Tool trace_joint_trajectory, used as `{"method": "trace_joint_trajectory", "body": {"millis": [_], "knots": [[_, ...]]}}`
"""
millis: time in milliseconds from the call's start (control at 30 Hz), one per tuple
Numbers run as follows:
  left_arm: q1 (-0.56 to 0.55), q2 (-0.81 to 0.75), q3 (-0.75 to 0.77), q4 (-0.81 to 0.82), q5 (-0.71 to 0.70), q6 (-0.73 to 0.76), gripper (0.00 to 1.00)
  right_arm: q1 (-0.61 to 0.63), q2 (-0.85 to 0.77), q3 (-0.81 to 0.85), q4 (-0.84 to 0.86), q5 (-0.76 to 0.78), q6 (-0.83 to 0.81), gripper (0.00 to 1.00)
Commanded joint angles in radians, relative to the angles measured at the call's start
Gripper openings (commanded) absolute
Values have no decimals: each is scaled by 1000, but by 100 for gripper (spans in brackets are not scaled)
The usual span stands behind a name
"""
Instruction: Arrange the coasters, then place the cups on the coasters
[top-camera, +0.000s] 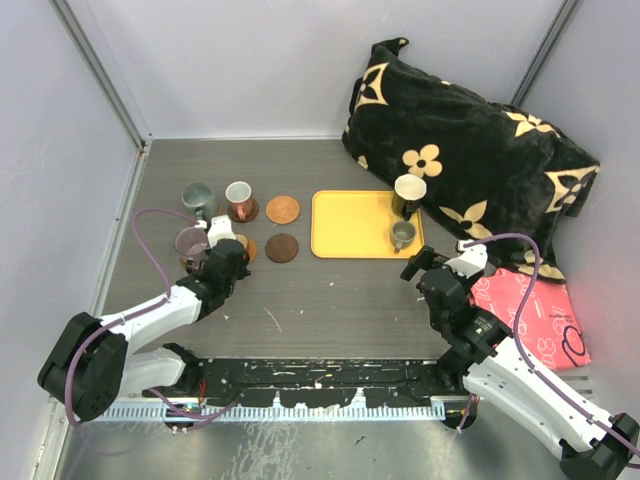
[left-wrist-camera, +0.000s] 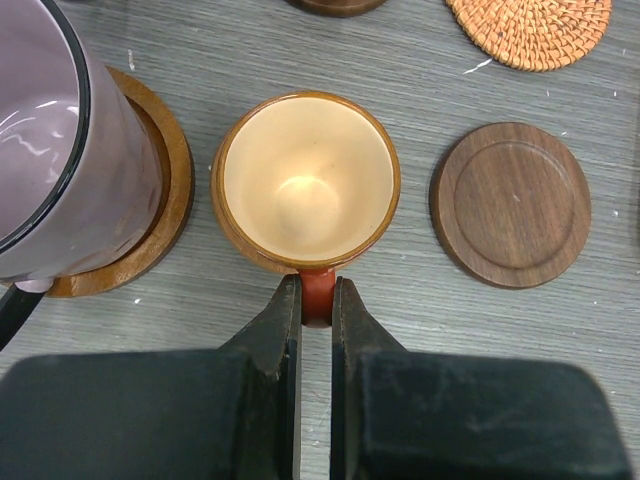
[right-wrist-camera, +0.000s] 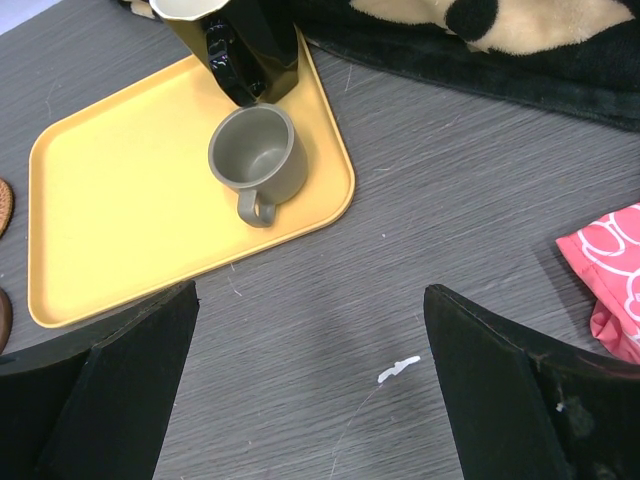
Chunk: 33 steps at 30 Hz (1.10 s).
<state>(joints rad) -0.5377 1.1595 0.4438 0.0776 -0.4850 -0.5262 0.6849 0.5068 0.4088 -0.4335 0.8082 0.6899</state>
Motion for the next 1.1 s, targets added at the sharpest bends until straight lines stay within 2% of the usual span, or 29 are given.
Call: {"method": "trace_joint_trajectory", "body": {"millis": [0,433,600,667,900,1067], "knots": [[11,12,17,93,5,26,0,-1,4,2,48,11,-1,100],[13,37,19,88,1,43,0,-2,6,1,50,9,-2,100],[14,23,11,85,11,39,7,-2,1,0,50,8,-3,100],[13,17,12,77,10,35,13,-1,1,0,50,8,-3,100],[13,5,13,51,2,24,19,-2,0,2,50,6,-4,100],[13,-22,13,34,-2,19,28,-2,-5,2,50,6,-6,100]]}}
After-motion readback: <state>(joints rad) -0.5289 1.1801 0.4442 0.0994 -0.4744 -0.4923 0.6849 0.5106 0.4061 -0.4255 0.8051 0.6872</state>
